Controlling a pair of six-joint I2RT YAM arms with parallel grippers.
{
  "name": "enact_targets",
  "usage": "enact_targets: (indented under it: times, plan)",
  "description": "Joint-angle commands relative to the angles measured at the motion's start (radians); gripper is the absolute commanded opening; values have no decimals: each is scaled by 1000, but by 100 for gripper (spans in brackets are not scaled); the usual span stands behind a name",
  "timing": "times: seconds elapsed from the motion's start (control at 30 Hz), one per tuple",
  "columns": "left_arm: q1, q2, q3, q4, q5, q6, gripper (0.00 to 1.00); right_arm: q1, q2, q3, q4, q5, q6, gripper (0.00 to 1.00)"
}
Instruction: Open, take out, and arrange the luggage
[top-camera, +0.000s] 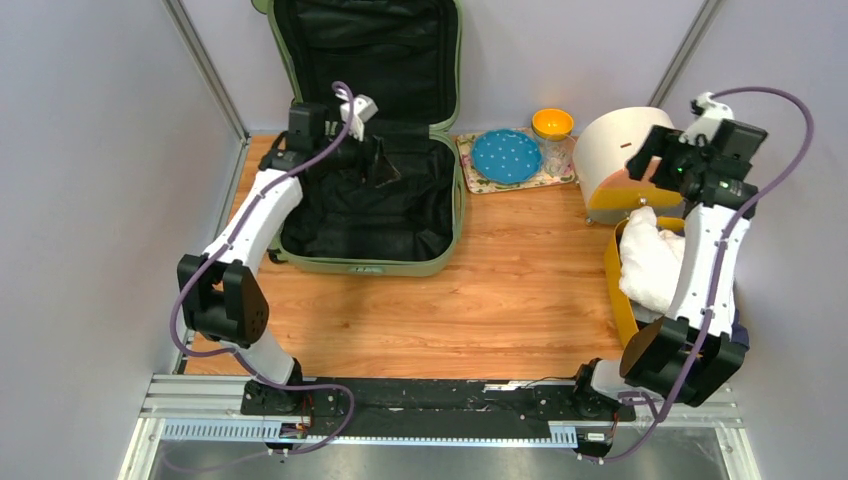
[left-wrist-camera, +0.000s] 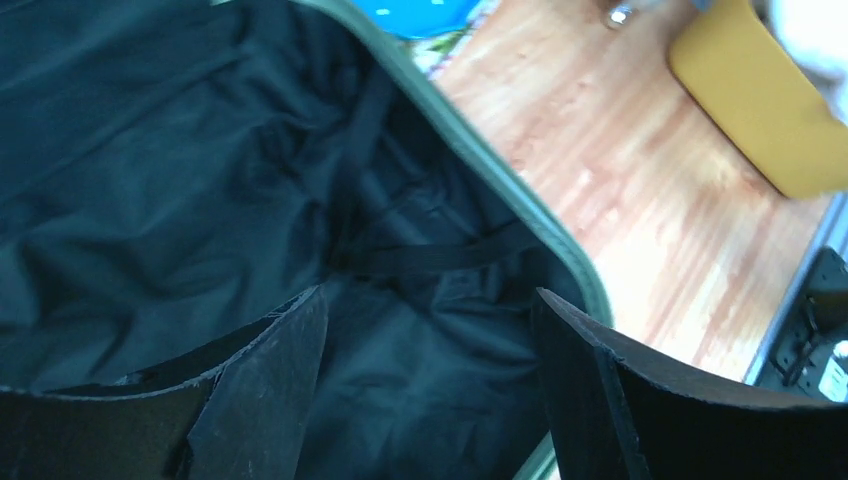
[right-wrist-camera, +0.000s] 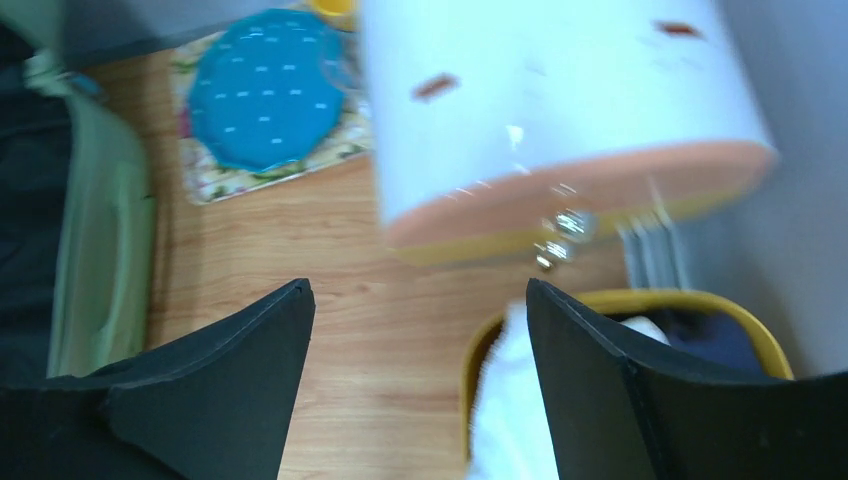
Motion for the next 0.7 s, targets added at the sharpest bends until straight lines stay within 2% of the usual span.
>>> enact_targets:
  times: [0.0, 0.07, 0.13, 0.27, 0.3, 0.47, 0.67]
  plan:
    - [145, 53, 136, -195, -28, -22, 83, 172, 3, 25, 93, -117, -38, 82]
    - [191, 82, 200, -269, -72, -25, 83, 237, 25, 33, 111, -119, -32, 82]
    - [234, 84, 199, -300, -138, -17, 83, 340, 66, 33, 119, -101, -17, 82]
    - [239, 72, 190, -474, -428, 67, 84, 495, 121, -39, 183, -55, 4, 82]
    - [240, 55, 144, -485, -453, 78, 84, 538, 124, -62, 208, -53, 11, 82]
    - [230, -115, -56, -420, -466, 79, 85, 627, 97, -202, 303, -24, 25, 82]
    - [175, -197, -217, -336, -507, 67, 86, 658, 20, -286, 303, 11, -8, 83]
